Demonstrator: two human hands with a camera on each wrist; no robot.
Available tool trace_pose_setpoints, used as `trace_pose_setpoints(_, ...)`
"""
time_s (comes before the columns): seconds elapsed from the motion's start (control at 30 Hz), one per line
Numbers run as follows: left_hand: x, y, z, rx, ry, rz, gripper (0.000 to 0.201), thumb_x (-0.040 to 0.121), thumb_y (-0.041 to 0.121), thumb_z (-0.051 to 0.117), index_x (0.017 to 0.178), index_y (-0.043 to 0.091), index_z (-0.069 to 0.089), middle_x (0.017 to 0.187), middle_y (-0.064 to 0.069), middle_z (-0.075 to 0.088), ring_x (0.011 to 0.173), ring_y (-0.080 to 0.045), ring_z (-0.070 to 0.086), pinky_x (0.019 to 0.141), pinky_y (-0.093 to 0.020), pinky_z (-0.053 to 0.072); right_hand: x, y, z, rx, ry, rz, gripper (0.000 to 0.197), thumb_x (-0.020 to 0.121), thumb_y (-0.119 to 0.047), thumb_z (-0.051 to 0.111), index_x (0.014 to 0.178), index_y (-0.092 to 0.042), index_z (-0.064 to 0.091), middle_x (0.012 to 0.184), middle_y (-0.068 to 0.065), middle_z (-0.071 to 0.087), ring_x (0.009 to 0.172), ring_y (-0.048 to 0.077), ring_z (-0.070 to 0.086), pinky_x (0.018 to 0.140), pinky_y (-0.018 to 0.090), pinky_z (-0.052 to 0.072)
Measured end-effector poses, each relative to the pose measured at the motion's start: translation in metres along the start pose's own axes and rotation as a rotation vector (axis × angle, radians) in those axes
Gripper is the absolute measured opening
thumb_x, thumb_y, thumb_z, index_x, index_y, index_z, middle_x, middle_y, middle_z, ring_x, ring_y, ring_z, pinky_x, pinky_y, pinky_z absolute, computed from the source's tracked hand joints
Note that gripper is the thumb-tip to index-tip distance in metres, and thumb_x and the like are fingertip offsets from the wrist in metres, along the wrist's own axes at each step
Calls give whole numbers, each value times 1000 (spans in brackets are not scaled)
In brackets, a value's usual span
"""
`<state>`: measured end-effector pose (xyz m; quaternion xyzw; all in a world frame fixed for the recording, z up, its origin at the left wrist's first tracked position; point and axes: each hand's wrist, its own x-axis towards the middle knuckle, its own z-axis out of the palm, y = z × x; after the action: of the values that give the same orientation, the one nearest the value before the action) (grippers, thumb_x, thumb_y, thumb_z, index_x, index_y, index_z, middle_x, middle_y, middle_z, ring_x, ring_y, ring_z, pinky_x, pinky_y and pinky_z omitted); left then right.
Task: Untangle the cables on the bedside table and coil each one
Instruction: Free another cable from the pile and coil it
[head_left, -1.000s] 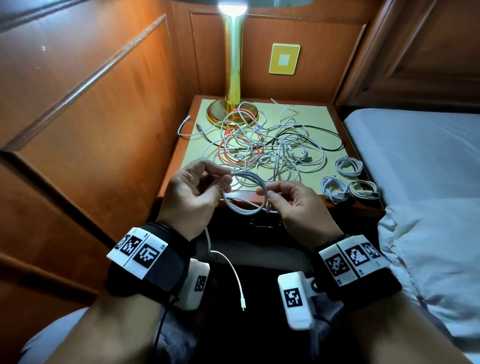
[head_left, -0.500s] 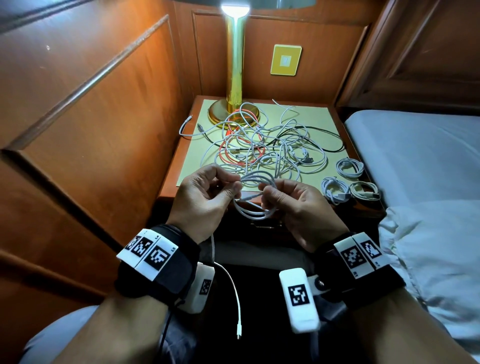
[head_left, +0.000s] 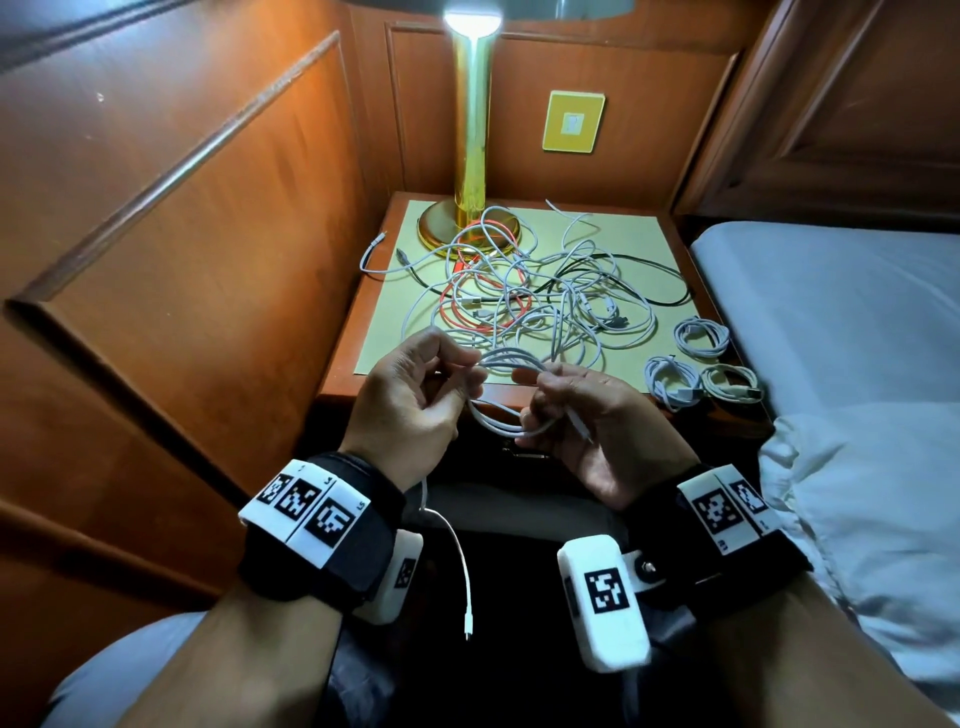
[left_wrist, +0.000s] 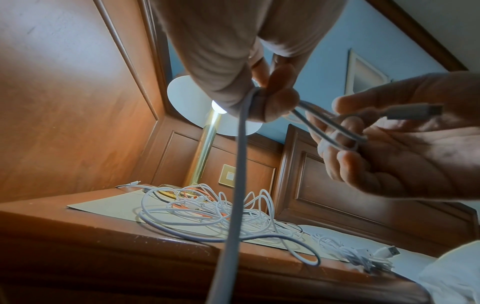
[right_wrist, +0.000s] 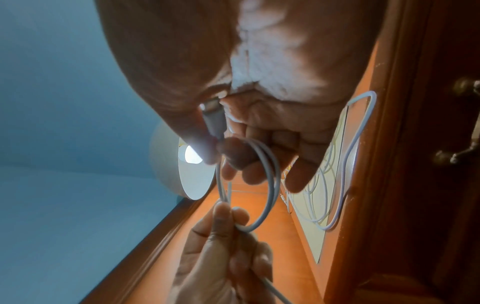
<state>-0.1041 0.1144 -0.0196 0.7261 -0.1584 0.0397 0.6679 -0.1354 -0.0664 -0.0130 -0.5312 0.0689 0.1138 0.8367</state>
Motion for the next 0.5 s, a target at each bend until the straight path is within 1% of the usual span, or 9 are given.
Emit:
trace_pose_setpoints(0.07,0,-1,0,6,22,18,24,90,-10,63,87,14,61,79,-4,68,55,3,59,56,-10,45,0,2,0,-69,12,-30,17,85,-7,65,102,-6,69,77,6,62,73,15,64,77,36,54)
trace_pose_setpoints(0.13,2,-3,-3,15,52,45,24,90,-4,67,85,18,62,78,0,68,56,1,59,57,-12,45,-1,4,-1,-147,41,-72,17,92,3,61,103,-7,71,85,9,69,83,17,68,82,37,56)
trace_pose_setpoints(0.2,4,-4,-5,14,71,61,24,89,-2,69,83,20,62,79,3,68,57,0,59,58,-13,46,-2,4,-3,-226,51,-105,21,94,4,59,106,-9,71,89,10,72,90,19,70,85,37,58)
trace_pose_setpoints(0.23,4,-3,-5,16,72,69,24,89,-2,69,83,19,62,79,3,68,58,0,59,59,-13,45,-2,4,-4,-261,51,-114,22,94,4,59,107,-9,71,90,10,73,91,19,71,84,36,58)
trace_pose_setpoints(0.3,3,-2,-3,21,67,79,22,89,-4,68,84,17,62,79,-1,68,58,1,58,59,-12,45,-2,3,-5,-318,49,-115,23,93,4,60,111,-8,69,90,12,72,89,19,71,80,37,57)
trace_pose_setpoints(0.37,3,-2,-2,24,52,91,20,89,-3,68,84,16,63,82,-7,68,59,1,59,59,-11,45,-2,1,-6,-297,25,-98,30,84,1,63,114,-3,66,85,11,68,85,21,70,75,37,56)
trace_pose_setpoints(0.43,3,-4,-5,41,5,108,11,91,5,68,86,14,64,82,-6,70,63,-6,63,61,-16,48,-2,-3,-5,-200,-5,-28,35,77,-5,65,112,-1,63,78,9,66,76,21,67,68,34,54)
trace_pose_setpoints(0.47,4,-5,-7,65,-32,121,5,91,12,68,87,15,65,82,-3,71,68,-12,67,63,-21,51,-3,-5,-4,-151,-19,10,30,80,-9,68,109,-3,62,76,8,64,70,20,64,64,30,52)
trace_pose_setpoints(0.5,3,-6,-9,98,-69,137,3,90,19,67,88,17,66,83,-1,71,74,-16,69,67,-26,54,-5,-7,-2,-112,-34,40,22,86,-16,66,105,-4,61,74,8,62,65,18,60,61,27,49)
